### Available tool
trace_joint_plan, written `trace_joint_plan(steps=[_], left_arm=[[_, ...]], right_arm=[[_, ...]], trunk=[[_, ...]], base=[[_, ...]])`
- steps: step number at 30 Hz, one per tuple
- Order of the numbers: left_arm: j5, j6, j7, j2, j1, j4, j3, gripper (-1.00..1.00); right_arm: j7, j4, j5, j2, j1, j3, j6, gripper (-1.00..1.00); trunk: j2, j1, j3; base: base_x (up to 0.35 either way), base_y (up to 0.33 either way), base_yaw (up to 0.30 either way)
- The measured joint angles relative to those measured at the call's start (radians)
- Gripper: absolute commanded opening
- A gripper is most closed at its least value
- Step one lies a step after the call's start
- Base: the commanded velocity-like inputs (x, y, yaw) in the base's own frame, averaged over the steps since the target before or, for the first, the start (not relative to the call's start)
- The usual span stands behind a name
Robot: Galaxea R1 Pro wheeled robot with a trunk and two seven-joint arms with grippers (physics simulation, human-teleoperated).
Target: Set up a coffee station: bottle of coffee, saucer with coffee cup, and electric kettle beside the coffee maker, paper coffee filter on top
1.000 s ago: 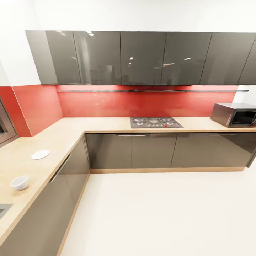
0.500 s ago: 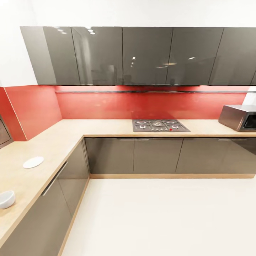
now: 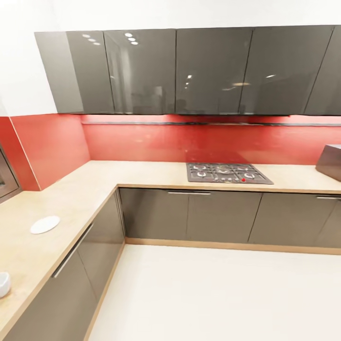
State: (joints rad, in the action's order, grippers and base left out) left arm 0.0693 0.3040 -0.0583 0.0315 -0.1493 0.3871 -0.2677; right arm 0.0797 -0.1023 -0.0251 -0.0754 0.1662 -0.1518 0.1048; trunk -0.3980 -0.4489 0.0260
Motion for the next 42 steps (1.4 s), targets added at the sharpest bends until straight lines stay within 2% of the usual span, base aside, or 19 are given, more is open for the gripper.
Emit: trace_joint_plan(steps=[19, 42], left_arm=[[0.001, 0.0, 0.0, 0.0, 0.0, 0.0, -0.001, 1.0], [0.001, 0.002, 0.0, 0.002, 0.0, 0.0, -0.002, 1.0]], right_arm=[[-0.001, 0.001, -0.001, 0.0, 0.0, 0.001, 0.002, 1.0], [0.0, 0.001, -0.001, 0.001, 0.0, 0.001, 0.002, 1.0]], trunk=[[0.0, 0.0, 0.0], [0.0, 0.0, 0.0]], base=[[0.336, -0.011, 0.001], [0.297, -0.138, 0.0]])
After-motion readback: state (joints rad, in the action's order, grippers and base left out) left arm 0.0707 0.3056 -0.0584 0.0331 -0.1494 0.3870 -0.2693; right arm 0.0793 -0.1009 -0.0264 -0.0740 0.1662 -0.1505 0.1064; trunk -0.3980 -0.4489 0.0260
